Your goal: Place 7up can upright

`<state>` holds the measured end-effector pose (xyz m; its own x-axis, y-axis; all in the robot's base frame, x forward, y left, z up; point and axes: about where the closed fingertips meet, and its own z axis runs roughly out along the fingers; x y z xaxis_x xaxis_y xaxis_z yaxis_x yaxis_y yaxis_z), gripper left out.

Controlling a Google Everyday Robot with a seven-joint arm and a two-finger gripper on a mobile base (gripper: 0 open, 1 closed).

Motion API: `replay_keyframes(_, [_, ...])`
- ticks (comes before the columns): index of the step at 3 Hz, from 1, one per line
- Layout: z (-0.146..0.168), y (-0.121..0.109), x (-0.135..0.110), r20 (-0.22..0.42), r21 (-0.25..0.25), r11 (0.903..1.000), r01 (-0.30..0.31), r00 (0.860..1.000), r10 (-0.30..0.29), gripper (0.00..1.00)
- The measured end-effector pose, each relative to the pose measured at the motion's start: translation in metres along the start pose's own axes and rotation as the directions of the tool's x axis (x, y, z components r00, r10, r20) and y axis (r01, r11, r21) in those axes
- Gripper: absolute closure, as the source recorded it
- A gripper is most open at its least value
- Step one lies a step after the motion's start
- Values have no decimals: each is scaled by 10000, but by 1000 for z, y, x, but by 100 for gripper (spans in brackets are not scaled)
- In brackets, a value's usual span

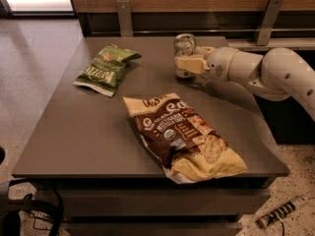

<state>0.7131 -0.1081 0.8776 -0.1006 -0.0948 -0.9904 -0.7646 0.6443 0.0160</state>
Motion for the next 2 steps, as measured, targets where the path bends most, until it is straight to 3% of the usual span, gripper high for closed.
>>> replay_keyframes(2, [-1,8,26,489,414,9967,-693,9965,672,99])
